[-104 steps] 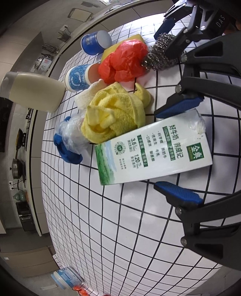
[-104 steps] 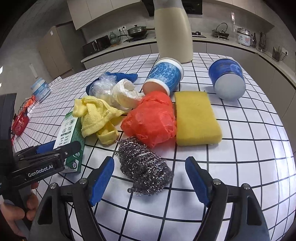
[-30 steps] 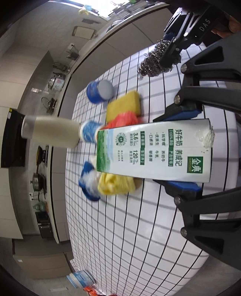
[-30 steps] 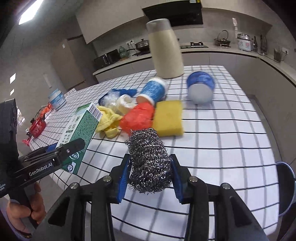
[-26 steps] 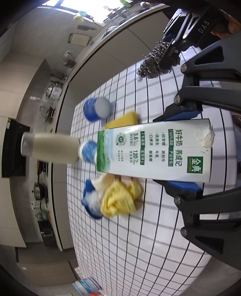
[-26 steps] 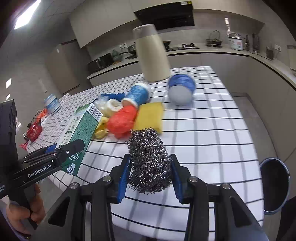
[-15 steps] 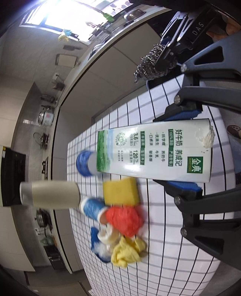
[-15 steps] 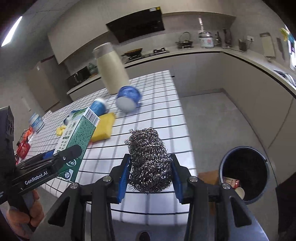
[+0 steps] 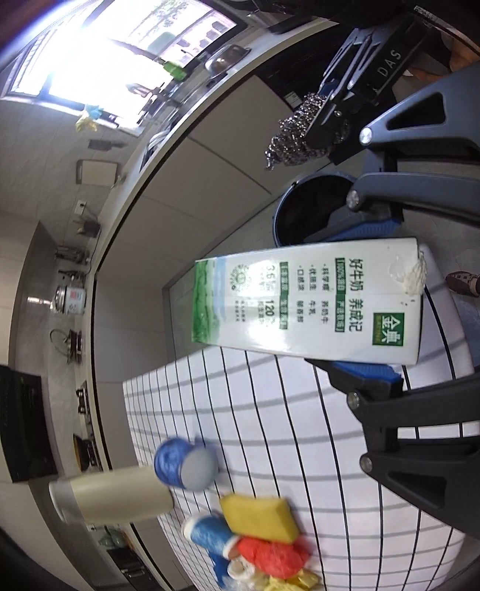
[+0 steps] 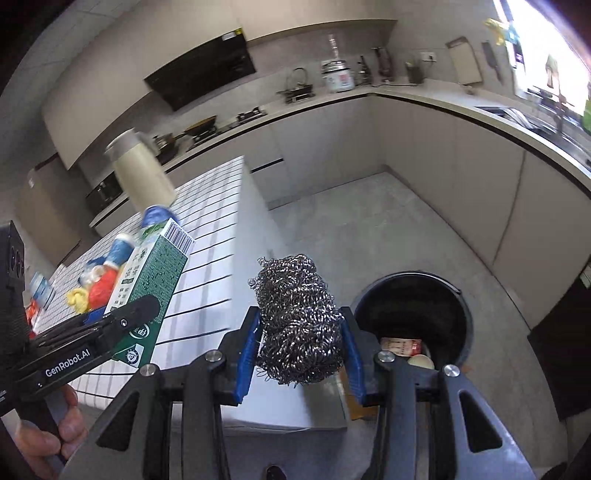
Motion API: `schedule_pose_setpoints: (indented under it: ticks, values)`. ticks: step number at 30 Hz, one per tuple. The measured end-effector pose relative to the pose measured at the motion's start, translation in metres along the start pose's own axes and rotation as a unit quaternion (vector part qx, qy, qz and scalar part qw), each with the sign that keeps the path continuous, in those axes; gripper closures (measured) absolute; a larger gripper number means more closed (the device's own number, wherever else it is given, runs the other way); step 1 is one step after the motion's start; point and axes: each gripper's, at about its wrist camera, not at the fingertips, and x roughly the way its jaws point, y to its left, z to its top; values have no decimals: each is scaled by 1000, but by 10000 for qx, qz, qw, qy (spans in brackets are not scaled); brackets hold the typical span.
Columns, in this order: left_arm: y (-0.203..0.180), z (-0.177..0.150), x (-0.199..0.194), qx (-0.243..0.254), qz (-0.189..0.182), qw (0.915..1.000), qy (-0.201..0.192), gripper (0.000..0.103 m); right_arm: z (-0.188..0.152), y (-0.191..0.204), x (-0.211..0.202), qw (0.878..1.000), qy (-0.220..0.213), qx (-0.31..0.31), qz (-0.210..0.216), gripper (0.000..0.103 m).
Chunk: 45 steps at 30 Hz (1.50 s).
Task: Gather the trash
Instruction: 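Lift and carry the carton and steel wool over the black bucket, then open both tools to drop the carton and steel wool into the bucket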
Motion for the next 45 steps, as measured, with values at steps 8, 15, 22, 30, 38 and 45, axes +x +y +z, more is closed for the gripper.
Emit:
schedule_pose_setpoints:
  ticks: [8,15,22,30,38,45]
  values:
    - [-54,4,34,259,-295,9989,248,48,3,-65,-5,9990,43,347,-290,59]
    - [-83,-2,62,403,-380,9973,477,48,6,-103,-2,9975,78,531,-458,59]
    - [-97,-10,96,374,-296,9960,756,48,5,-132,19,9965,271,591,-516,59]
    - [-113,-19,140,293,-178,9937,1064,48,9,-160,63,9956,541,585,-501,59]
    - [-123,-28,185,104,-121,9902,1389,48,16,-190,112,9945,822,473,-453,59]
    - [-122,-31,204,11,-5,9882,1530,31,21,-209,144,9940,897,469,-421,42]
